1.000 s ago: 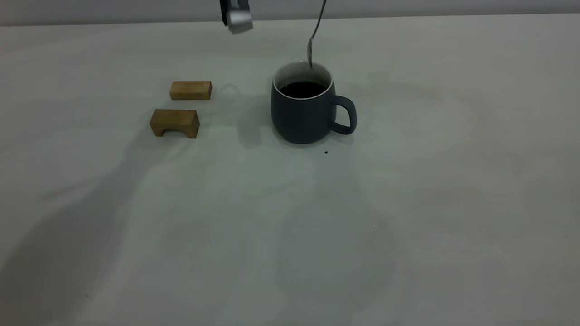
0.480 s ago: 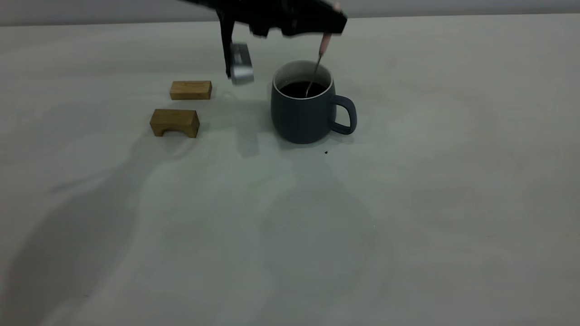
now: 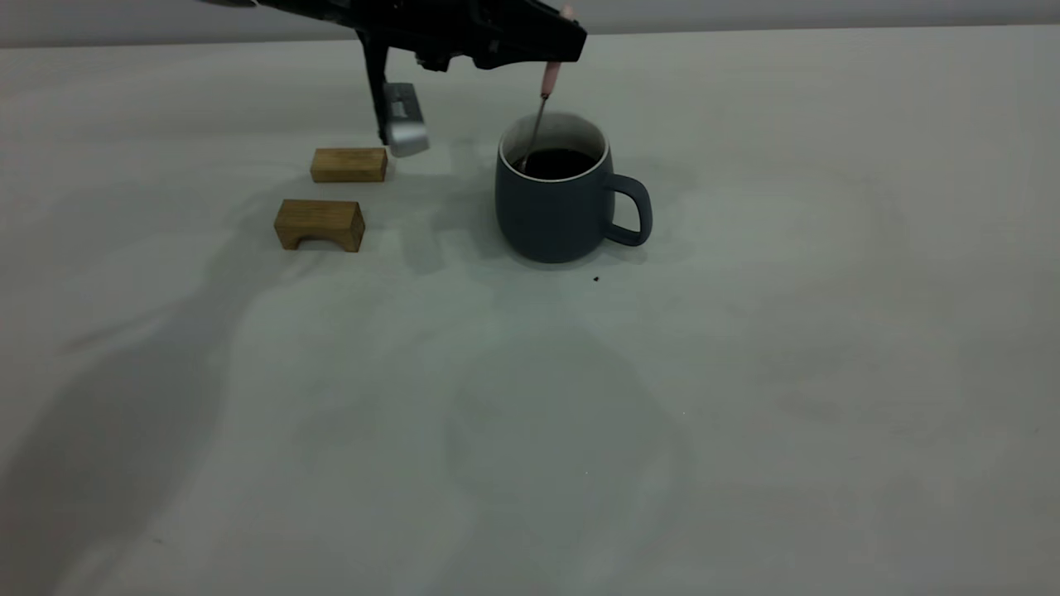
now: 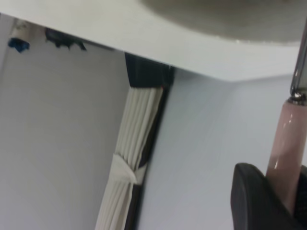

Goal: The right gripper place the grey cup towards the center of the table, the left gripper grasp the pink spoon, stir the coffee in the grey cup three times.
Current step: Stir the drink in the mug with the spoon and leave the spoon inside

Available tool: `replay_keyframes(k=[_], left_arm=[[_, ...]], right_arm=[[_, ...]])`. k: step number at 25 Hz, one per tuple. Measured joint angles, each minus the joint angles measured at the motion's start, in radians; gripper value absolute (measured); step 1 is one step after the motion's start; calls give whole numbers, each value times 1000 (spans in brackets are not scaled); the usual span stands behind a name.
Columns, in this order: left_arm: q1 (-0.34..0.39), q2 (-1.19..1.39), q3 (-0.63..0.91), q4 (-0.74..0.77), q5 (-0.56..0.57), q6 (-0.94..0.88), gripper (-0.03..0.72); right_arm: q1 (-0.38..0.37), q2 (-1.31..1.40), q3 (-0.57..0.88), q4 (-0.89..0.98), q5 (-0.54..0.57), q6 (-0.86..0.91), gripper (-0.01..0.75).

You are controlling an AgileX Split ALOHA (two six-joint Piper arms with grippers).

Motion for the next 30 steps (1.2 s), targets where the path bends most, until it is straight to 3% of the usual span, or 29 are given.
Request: replay_keyframes(k=[4,7,17,24,30], left_arm=[[-26,32,0,-123,-7,161,170],[-45,41,0,-136,1,226,170],[-41,42,0,3,162,106,170],[33,42,0,65,143,70,170],[12,42,0,-28,57,115,170]], right_arm=[[0,0,0,0,0,0,381],[0,0,0,0,0,0,381],[0,0,0,0,0,0,381],[0,0,0,0,0,0,381],[0,0,0,0,0,0,381]])
